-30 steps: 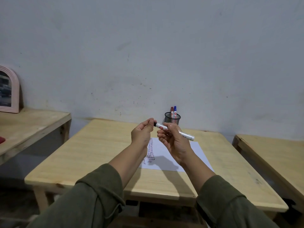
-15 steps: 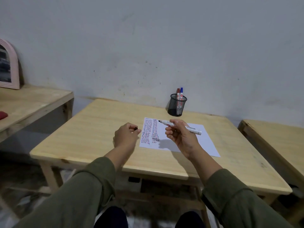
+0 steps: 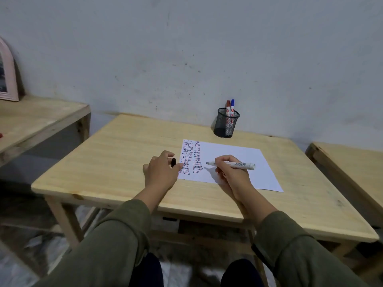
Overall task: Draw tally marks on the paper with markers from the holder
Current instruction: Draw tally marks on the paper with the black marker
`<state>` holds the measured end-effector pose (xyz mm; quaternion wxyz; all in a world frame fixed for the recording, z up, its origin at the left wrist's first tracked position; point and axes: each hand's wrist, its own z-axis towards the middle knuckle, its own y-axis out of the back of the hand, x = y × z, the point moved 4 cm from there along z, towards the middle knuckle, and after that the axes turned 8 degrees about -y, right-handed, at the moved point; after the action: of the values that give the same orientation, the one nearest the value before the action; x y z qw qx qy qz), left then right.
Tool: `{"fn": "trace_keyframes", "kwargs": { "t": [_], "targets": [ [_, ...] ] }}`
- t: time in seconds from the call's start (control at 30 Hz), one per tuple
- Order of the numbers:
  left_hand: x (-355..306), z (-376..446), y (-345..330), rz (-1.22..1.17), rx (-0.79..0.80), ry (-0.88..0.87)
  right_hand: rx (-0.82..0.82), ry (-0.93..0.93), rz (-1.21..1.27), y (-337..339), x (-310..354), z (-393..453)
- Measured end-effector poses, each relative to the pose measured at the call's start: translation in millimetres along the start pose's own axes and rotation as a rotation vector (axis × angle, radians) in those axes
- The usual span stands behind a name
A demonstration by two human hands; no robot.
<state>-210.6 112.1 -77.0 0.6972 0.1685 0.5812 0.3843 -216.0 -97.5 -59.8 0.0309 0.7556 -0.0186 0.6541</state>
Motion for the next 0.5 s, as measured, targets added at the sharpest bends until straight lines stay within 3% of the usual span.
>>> {"fn": "trace_keyframes", "kwargs": {
  "t": [0.5],
  "targets": [
    [-2.3, -1.0, 0.0, 0.063, -0.004, -0.029, 0.101, -0.052, -0.030, -8.8, -3.7, -12.9]
  ]
}}
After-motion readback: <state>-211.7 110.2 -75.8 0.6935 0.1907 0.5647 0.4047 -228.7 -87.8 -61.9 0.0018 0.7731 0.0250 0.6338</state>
